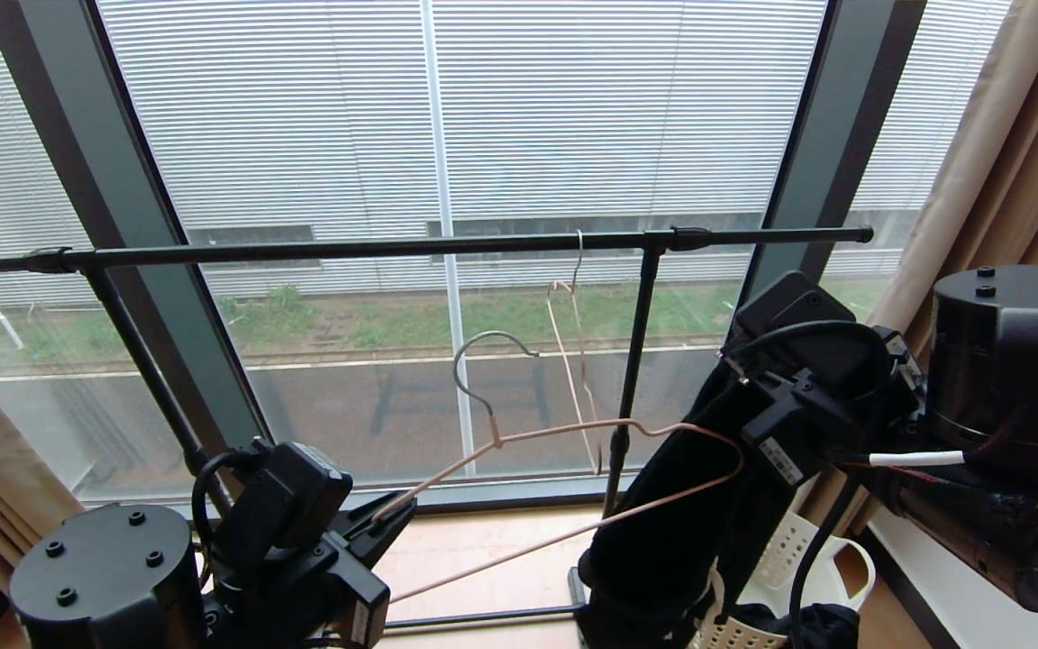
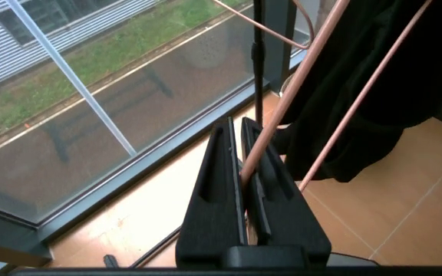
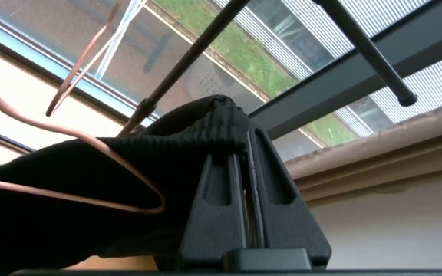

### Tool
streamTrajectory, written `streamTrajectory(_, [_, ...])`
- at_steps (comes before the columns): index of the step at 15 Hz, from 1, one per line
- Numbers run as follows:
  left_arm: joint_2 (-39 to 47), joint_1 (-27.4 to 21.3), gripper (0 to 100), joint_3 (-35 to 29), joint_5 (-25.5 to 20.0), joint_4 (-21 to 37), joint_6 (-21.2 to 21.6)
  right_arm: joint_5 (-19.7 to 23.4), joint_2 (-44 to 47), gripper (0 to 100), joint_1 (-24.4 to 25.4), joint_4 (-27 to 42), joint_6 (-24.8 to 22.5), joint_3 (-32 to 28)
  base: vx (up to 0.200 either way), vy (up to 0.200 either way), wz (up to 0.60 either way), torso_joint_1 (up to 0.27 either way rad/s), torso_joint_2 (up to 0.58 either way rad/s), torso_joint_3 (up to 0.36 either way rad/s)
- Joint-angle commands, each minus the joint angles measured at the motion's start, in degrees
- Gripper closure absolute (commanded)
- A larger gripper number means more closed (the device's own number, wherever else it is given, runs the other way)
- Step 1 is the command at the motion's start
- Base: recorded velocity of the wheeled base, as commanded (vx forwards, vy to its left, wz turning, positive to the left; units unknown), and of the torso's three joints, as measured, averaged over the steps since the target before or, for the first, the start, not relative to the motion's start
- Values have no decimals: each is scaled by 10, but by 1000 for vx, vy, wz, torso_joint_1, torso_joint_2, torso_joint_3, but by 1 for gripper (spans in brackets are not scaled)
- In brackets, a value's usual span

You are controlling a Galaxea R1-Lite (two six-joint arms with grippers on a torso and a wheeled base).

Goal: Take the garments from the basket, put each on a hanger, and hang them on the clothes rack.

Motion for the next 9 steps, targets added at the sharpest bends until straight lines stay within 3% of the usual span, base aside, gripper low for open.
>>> streamTrajectory(1, [21, 6, 100, -10, 8, -8, 2, 0, -4, 100, -9, 0, -1, -3, 0, 0, 0, 0, 0, 0])
streamTrajectory(4, [57, -1, 100, -37, 52, -14, 6, 1, -1, 100, -6, 1, 0, -3, 0, 0, 0, 0, 0, 0])
streamTrajectory(9, [95, -15, 100, -45, 52, -61, 28, 0, 21, 100, 38, 1, 0, -2, 0, 0, 0, 0, 0, 0])
